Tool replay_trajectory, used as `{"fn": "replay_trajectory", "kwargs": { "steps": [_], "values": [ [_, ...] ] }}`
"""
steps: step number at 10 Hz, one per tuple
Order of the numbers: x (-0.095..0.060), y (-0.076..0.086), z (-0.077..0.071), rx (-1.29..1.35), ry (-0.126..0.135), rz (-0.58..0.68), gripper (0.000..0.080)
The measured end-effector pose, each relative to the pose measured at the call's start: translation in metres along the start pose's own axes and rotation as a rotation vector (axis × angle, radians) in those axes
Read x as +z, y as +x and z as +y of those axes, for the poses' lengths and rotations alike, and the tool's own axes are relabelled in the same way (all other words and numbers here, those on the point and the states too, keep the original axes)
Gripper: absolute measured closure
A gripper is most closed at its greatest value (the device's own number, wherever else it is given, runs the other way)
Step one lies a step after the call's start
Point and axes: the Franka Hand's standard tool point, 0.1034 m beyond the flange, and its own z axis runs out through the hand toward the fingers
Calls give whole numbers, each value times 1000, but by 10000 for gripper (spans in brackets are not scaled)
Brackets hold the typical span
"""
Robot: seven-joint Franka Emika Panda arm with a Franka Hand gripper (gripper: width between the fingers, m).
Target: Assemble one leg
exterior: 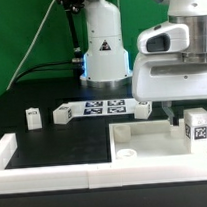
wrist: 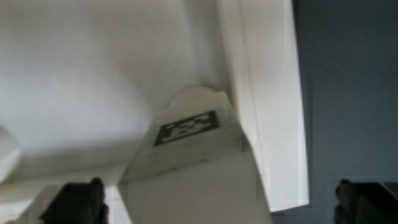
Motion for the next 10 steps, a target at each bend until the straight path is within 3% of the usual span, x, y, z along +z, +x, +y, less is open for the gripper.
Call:
{"fn": "replay_trajectory", "kwargs": {
  "steps": [2, 5, 6, 7, 8, 10],
  "values": [
    [1, 0, 4, -222, -11, -1, 151],
    [1, 0, 5, -234, -11, -1, 177],
    [1, 0, 5, -234, -11, -1, 369],
    [1, 0, 5, -223, -10, -1, 369],
    [1, 0, 5, -195, -10, -1, 509],
    [1, 0, 4, -65, -7, -1, 508]
  ]
}}
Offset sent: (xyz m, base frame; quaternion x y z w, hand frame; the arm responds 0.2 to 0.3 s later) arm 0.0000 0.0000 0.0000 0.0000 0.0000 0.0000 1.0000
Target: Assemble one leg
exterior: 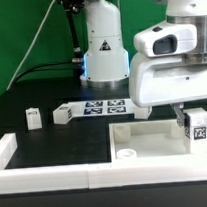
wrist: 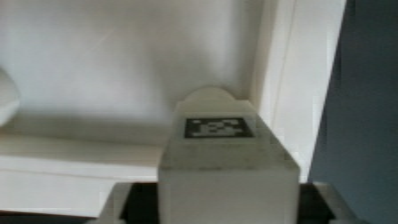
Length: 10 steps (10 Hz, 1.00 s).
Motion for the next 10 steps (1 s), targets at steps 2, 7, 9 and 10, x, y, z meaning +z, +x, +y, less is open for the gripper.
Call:
{"fn": "replay_trajectory", "kwargs": {
  "steps": [2, 7, 9, 10],
  "values": [
    [-1, -2, 0, 364, 4, -17, 508],
    [-1, -2, 1, 1053, 10, -20, 508],
    [-1, -1, 1, 1281, 5, -14, 507],
    [-2, -1, 1, 1433, 6, -14, 507]
  ]
}}
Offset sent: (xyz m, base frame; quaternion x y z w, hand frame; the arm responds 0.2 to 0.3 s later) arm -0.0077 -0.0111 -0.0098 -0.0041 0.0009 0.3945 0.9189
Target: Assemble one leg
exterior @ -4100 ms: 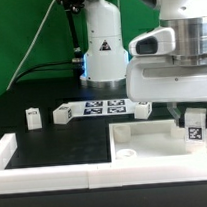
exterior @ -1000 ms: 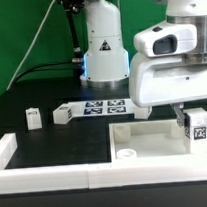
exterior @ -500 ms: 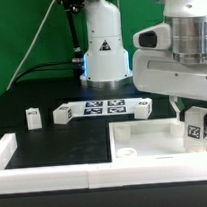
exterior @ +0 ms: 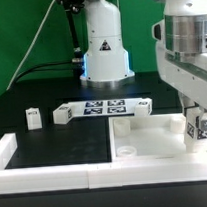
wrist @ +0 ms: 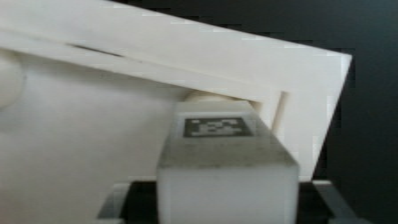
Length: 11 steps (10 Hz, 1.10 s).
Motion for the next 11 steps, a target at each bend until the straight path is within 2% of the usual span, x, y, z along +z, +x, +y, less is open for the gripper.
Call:
{"fn": "replay_trajectory", "kwargs": {
  "steps": [1, 2, 3, 4, 5, 6, 9, 11],
  "values": [
    [0, 1, 0, 140, 1, -7, 507],
    [0, 1, -1, 163, 5, -13, 507],
    [0, 1, -1, 196, 5, -14, 450],
    [1, 0, -1, 183, 4, -14, 313],
    [1, 0, -1, 183, 4, -14, 313],
    [1, 0, -1, 181, 4, -14, 187],
    [1, 0, -1, 119, 4, -13, 152],
    [1, 0, 0, -136, 5, -10, 150]
  ]
}}
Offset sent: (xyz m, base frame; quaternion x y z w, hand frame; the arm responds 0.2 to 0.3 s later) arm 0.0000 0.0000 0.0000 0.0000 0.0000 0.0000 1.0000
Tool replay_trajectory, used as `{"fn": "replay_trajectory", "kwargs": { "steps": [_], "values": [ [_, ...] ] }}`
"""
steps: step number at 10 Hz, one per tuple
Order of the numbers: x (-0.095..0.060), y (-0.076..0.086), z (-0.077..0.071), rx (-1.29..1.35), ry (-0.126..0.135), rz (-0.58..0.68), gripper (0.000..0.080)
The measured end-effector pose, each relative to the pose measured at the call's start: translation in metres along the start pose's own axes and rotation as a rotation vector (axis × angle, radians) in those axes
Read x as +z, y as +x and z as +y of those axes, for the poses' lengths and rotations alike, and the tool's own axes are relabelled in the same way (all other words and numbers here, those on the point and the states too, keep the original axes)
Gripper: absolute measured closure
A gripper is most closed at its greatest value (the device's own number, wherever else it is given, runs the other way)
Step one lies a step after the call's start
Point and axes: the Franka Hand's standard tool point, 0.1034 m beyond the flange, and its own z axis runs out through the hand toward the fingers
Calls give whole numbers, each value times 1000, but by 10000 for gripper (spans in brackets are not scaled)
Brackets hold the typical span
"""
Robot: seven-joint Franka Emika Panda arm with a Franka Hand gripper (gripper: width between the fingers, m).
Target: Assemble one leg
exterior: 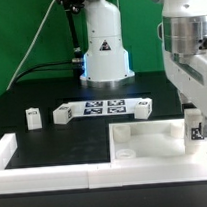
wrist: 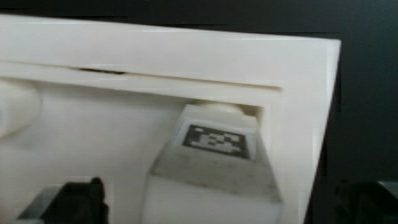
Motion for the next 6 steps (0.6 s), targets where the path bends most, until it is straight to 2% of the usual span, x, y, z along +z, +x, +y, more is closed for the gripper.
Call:
{"fn": "replay_trajectory", "kwargs": {
  "steps": [3, 6],
  "values": [
    [-1, 3, 0, -374, 1, 0, 150],
    [-1, 1, -2, -567, 11, 5, 150]
  ]
}}
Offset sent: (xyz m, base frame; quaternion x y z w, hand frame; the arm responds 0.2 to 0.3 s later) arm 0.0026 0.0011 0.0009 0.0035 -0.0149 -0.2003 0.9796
